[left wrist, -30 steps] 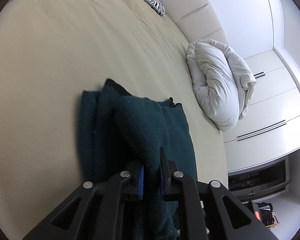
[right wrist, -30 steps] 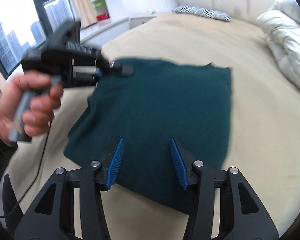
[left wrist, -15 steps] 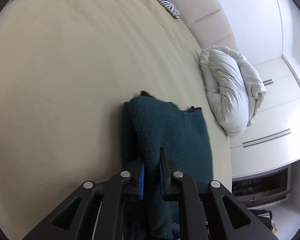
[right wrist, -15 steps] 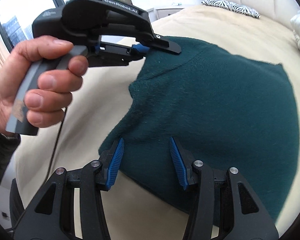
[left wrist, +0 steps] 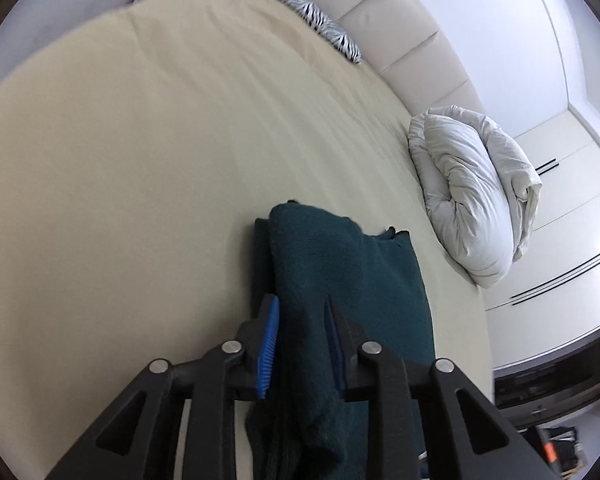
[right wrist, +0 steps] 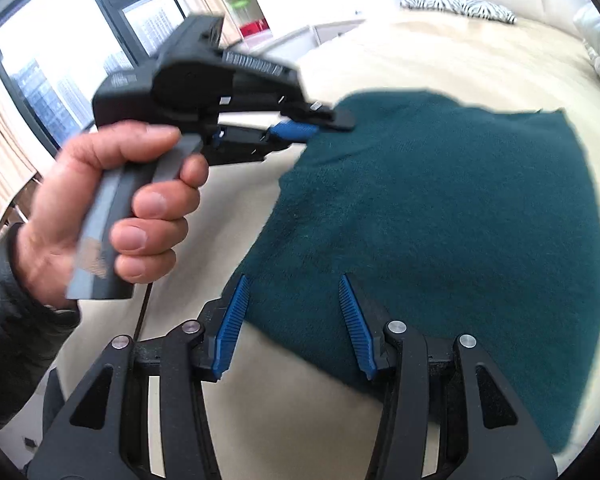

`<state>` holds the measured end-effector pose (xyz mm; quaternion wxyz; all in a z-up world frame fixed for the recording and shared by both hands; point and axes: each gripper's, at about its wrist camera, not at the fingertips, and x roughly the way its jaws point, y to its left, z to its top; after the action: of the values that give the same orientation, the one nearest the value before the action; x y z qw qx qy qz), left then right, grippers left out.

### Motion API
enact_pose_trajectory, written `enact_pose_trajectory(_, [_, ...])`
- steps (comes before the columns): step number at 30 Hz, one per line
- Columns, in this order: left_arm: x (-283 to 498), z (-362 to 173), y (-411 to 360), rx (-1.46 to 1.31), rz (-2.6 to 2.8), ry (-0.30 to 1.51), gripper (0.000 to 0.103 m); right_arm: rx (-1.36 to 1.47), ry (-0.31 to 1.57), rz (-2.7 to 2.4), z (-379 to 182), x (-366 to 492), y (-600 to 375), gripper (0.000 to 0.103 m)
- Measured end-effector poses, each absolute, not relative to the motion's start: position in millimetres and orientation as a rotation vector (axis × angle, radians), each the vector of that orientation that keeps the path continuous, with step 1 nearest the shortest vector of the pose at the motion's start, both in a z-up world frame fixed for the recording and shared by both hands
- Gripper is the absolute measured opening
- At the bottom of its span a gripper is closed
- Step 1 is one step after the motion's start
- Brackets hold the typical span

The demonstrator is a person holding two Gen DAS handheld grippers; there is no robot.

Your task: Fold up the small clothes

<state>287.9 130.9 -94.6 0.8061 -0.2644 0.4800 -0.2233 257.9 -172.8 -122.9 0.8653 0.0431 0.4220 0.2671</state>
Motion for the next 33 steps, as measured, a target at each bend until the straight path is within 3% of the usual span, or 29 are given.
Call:
enact_pose_trajectory(4, [244.3,-67.3,100.2,-0.395,-0.527,0.964,0.03,0.11,0.791,0.464,-101.4,236.3,-226.0,0.046])
enact_pose_trajectory(10, [221.2,-84.8,59.6,-0.211,-0.518,0.999,0.029,0.316,0.804,0.361,-104.2,245.1,-310.0,0.046])
enact_pose_trajectory(11, [224.1,-90.9,60.6,-0.208,-0.496,1.01,0.027,0.344,0.805,0.378,-105.9,243.8,-312.9,0.046])
enact_pose_trajectory(13, [233.9,-106.0,69.6,-0.235,-0.461,1.038,0.005,0.405,0.839,0.429,-116.8,250.5,-318.6,0.046])
enact_pose_trajectory(21, [232.4,-125.3,85.0,-0.33,-0.499,1.04,0.006,0.702,0.939,0.472,-178.0,268.4,-353.1,0.042])
enact_pose_trajectory(27, [228.4,-112.9,97.6,-0.403,-0.487,1.048,0.005,0.667,0.959,0.489,-160.4,249.8,-355.2,0.04])
enact_pose_trajectory(29, [222.7,-91.2,89.4,-0.353,-0.459,1.008,0.013,0.662,0.907,0.493,-133.0,246.4,-357.9,0.044])
enact_pose_trajectory(31, [220.7,-66.3,75.9,-0.304,-0.464,0.936,0.041,0.687,0.875,0.497,-116.6,256.5,-366.4,0.044])
enact_pose_trajectory(33, [228.5,-53.4,61.0,-0.26,-0.464,0.89,0.045,0.689,0.872,0.492,-105.5,282.9,-368.5,0.044])
